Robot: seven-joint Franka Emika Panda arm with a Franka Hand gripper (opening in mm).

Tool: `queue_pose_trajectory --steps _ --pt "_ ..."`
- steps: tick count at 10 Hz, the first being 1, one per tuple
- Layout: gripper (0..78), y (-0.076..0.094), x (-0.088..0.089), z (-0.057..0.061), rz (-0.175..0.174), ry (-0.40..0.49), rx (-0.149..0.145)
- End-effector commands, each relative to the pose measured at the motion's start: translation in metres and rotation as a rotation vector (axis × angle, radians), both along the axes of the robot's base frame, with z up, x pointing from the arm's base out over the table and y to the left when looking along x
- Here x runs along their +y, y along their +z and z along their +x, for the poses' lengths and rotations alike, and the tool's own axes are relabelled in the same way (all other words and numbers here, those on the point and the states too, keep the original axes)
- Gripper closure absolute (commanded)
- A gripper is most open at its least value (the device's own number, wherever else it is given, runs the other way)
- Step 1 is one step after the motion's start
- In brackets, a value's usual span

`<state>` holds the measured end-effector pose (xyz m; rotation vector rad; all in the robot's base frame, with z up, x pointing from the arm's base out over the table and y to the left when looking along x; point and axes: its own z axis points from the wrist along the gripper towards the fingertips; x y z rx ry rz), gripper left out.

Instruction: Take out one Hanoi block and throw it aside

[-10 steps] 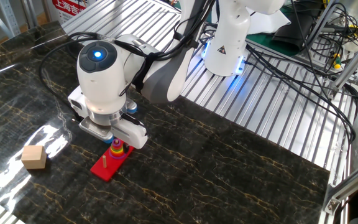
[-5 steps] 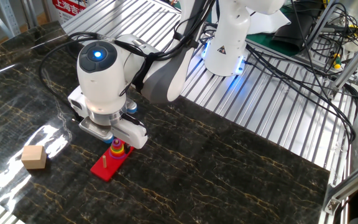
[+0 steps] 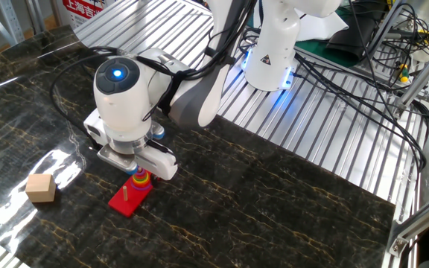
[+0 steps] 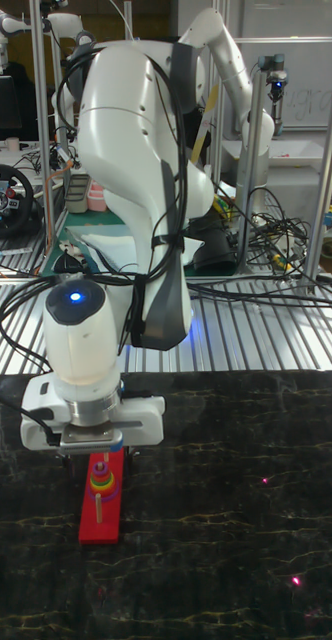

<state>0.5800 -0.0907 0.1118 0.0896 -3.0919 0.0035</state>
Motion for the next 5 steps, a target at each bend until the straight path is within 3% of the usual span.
queue_pose_trajectory --steps 1,5 --pt "0.2 0.0030 -0.0006 0.0003 0.002 -0.005 -0.008" --pt "0.2 0.0071 -0.0012 0.0000 0.002 -0.006 -0.007"
